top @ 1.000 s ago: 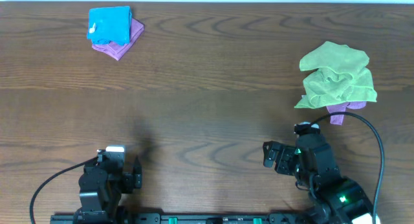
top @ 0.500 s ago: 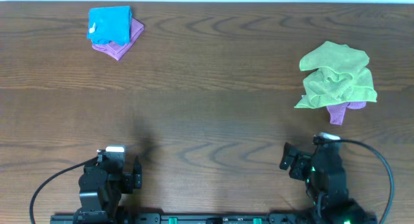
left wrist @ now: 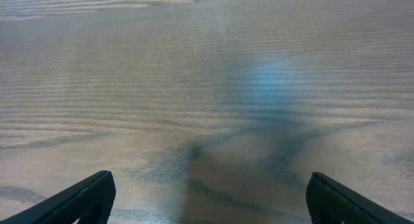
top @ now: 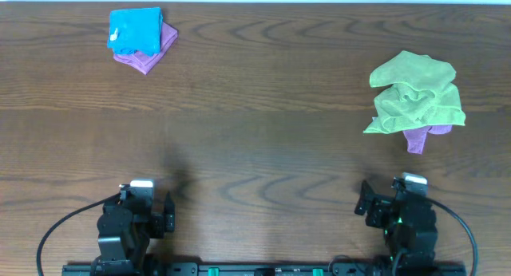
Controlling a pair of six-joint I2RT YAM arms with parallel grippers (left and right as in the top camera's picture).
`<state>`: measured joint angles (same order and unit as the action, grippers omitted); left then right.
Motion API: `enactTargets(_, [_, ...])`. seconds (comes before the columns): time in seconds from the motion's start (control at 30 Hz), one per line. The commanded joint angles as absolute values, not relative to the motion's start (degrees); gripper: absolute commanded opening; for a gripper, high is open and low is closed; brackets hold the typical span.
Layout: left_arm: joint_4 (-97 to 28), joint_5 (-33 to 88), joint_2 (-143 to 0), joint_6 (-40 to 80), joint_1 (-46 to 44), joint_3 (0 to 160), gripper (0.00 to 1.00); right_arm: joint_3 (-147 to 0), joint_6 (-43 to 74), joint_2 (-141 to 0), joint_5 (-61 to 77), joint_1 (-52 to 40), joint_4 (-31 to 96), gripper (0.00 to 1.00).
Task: Fold the cloth
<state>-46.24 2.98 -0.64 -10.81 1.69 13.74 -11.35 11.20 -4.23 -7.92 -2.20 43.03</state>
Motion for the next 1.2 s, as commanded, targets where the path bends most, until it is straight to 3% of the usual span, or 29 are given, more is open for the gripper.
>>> enactTargets(0.0, [-46.57,2.57,-0.25,-11.77,1.45,13.5,0.95,-10.28,7.2,-1.85,-6.87,-0.78,44.07,0.99])
enactTargets(0.4, [-46.54,2.57,-0.25,-11.79,1.45,13.5,0.95,-10.04,-1.91,-0.58,-4.05,0.03,44.99,0.99])
enactTargets(1.17, [-46.54,2.57,-0.25,-11.79,1.45,13.5,0.95,-10.07,-2.0,-0.54,-4.05,0.03,44.77,0.99])
